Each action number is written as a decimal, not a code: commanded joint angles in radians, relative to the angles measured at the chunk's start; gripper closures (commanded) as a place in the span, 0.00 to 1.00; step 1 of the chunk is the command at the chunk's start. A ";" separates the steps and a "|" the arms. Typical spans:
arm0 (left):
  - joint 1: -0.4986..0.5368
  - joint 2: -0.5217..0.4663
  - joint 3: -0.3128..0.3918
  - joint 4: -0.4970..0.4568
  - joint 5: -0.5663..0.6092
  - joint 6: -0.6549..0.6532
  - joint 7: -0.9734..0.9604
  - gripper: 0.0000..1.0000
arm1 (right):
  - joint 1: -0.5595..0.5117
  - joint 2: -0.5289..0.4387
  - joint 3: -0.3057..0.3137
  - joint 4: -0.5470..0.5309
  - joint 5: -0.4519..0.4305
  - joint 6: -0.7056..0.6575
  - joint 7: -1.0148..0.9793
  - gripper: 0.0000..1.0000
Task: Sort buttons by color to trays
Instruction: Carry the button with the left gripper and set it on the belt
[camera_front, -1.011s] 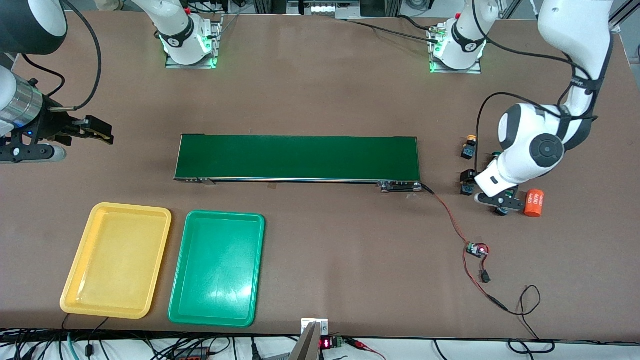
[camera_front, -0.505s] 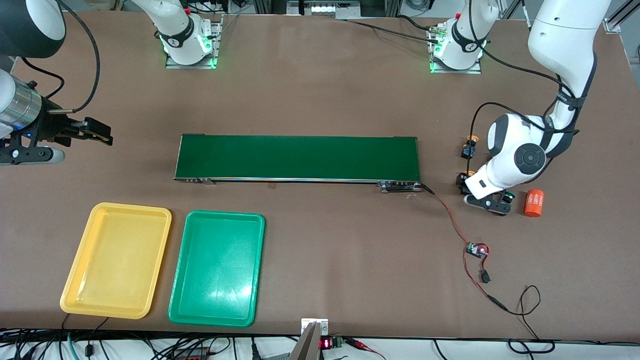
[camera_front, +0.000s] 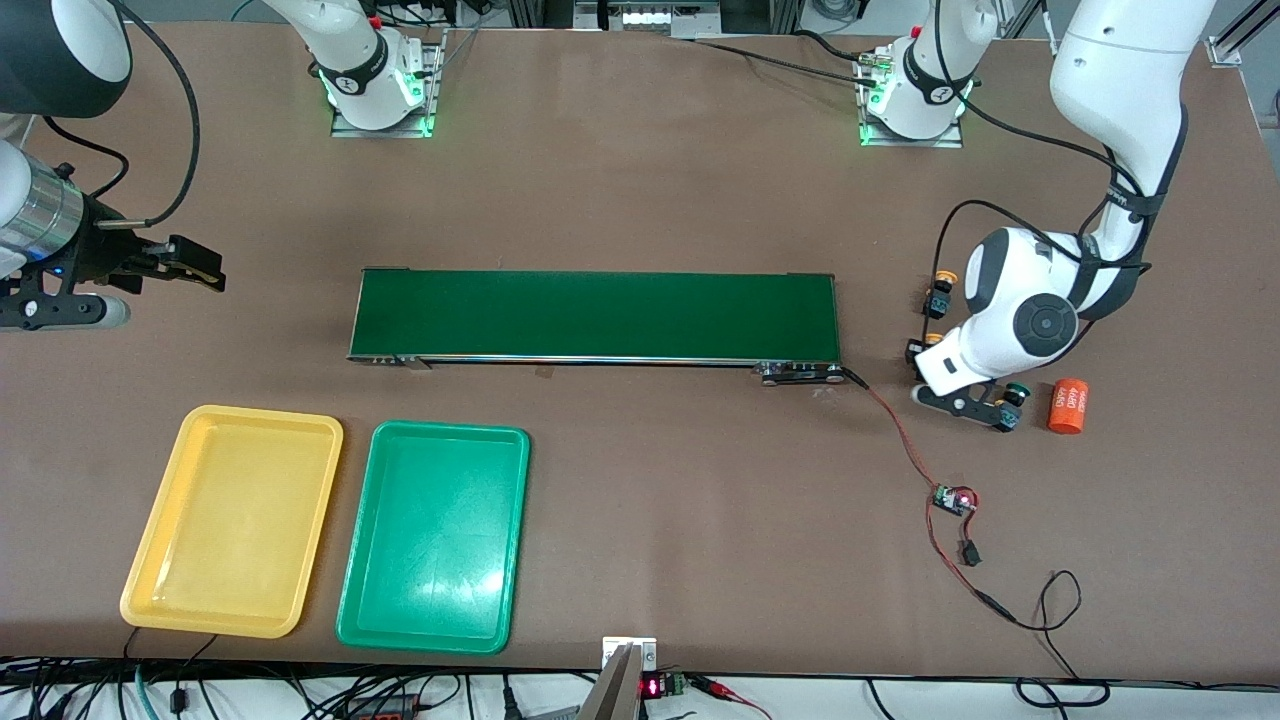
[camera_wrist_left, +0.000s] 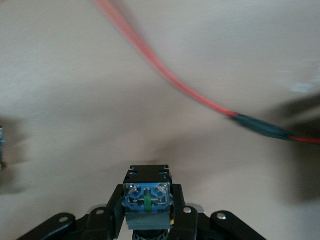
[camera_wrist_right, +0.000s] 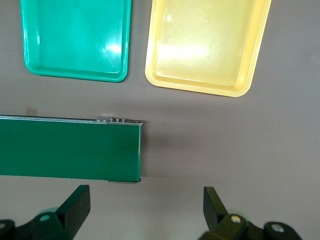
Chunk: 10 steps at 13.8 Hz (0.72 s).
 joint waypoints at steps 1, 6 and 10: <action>-0.004 -0.049 -0.108 0.130 0.000 -0.227 -0.030 0.80 | 0.000 0.007 -0.001 0.017 0.013 -0.006 0.011 0.00; -0.017 -0.004 -0.294 0.144 -0.002 -0.178 -0.416 0.79 | -0.003 0.009 -0.003 0.017 0.031 -0.008 0.011 0.00; -0.073 0.036 -0.316 0.129 0.000 -0.096 -0.569 0.71 | -0.003 0.010 -0.003 0.017 0.031 -0.008 0.011 0.00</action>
